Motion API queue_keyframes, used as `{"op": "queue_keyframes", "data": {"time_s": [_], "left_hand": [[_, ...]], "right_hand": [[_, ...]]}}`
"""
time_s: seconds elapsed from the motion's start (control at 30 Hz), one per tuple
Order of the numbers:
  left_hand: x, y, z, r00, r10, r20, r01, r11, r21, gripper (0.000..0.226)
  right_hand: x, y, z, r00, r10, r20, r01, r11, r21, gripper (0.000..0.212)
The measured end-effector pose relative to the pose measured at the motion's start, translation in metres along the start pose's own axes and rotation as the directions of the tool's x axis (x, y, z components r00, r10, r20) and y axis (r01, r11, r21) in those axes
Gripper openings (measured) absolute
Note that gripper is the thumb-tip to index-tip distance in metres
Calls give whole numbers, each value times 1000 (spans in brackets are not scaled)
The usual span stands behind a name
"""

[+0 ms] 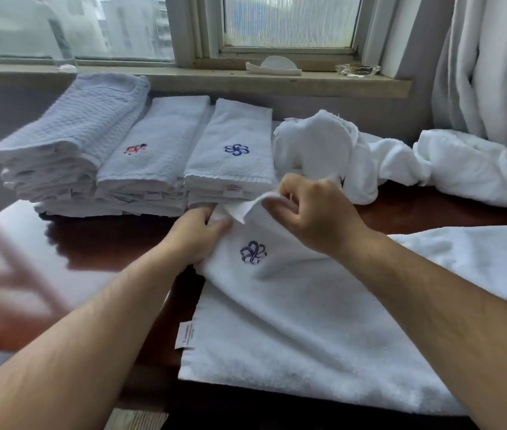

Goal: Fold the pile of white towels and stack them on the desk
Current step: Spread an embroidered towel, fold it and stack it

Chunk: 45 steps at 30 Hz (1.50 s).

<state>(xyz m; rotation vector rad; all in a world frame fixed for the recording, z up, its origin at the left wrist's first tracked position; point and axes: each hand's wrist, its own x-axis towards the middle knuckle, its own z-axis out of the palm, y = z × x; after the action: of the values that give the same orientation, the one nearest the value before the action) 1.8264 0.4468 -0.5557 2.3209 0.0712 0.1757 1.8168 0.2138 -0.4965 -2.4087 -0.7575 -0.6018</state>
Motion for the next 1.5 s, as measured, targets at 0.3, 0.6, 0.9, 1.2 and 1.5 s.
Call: {"op": "queue_keyframes", "data": {"time_s": [0.3,0.6,0.9,1.2,1.5], "left_hand": [[6,8,4,908,-352,228,403,578,-709,56],[-13,-8,-1,961,-277,-9,270,942,-201,37],[-19,8,-1,970,-237,54,236,972,22,44],[-26,7,8,985,-169,-23,169,985,-22,13],[-33,3,7,983,-175,-56,167,977,-131,17]], "right_hand": [[-40,-19,41,999,-47,27,51,979,-198,42],[-47,-27,56,949,-89,303,144,976,-165,44],[-57,-25,55,928,-208,309,259,956,-136,43],[-54,-25,39,905,-119,408,119,993,24,49],[-17,95,-17,855,430,291,-368,897,-244,39]]}}
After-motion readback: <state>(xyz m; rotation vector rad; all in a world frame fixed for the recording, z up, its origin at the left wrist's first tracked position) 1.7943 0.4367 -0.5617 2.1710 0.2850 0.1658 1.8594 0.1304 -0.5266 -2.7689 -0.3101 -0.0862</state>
